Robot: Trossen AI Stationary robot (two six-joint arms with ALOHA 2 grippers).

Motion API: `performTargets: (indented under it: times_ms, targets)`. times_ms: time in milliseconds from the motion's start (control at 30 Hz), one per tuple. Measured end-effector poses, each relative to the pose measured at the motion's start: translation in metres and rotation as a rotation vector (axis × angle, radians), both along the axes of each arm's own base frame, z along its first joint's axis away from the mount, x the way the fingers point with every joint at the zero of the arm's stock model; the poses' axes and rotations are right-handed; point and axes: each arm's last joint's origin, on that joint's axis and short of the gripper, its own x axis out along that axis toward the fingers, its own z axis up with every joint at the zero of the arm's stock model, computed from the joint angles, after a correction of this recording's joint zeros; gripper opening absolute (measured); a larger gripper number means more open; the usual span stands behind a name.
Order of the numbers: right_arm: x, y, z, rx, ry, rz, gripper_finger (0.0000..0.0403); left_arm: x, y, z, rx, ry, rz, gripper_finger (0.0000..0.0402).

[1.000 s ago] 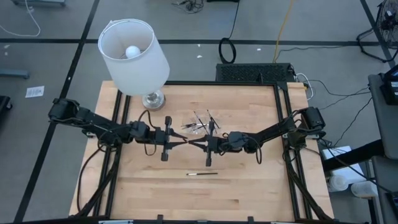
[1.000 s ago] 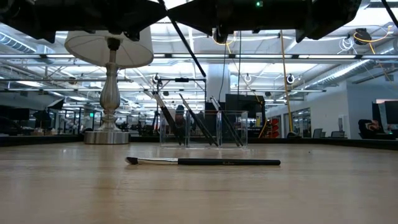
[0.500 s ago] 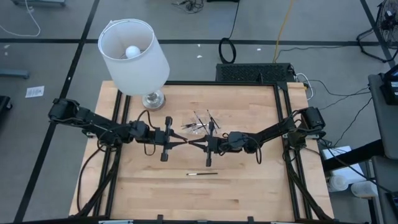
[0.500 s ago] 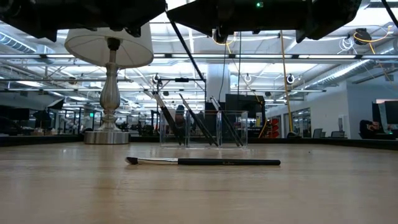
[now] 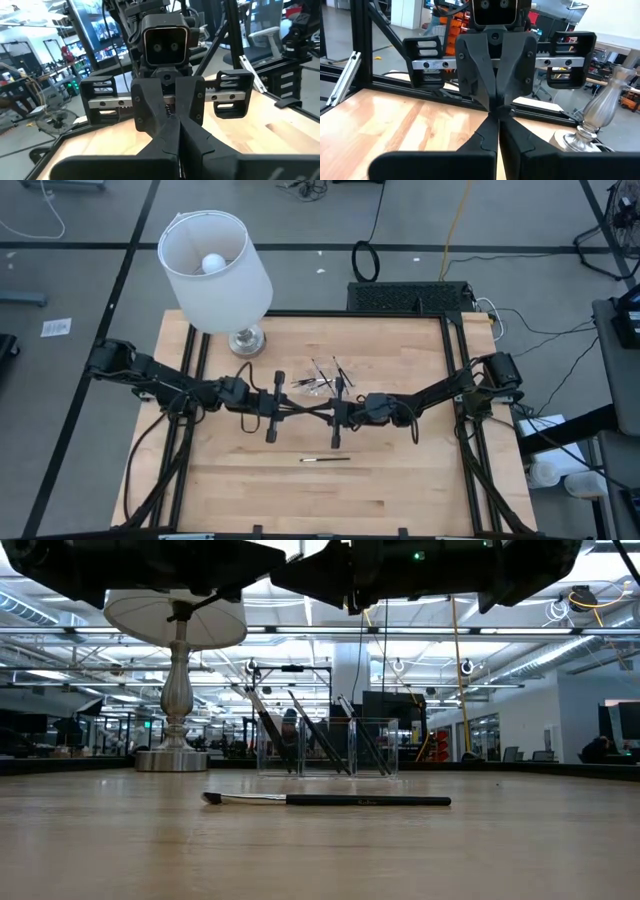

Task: Put items in baskets/containers
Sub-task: Put the brow brush into the transparent organizer

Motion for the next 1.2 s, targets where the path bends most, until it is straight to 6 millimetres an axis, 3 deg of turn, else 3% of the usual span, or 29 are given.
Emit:
performTargets:
  times_ms: [400,867,1033,1200]
  targets:
    - [0.0,0.0,-0.002,0.029,0.022,-0.001,0.0005,0.0,0.001,-0.001,-0.006,0.009,0.017,0.0001]
    - [0.0,-0.001,0.001,0.125,-0.007,0.005,0.0139,0.0,0.001,0.0,0.007,-0.002,0.023,0.0]
    - [0.0,0.001,-0.004,0.133,0.05,0.005,0.015,-0.006,-0.001,-0.003,0.027,0.085,0.013,0.0]
    - [-0.008,0.016,-0.01,0.153,0.187,0.035,0.0138,-0.027,-0.001,0.012,0.046,0.141,-0.007,0.0011]
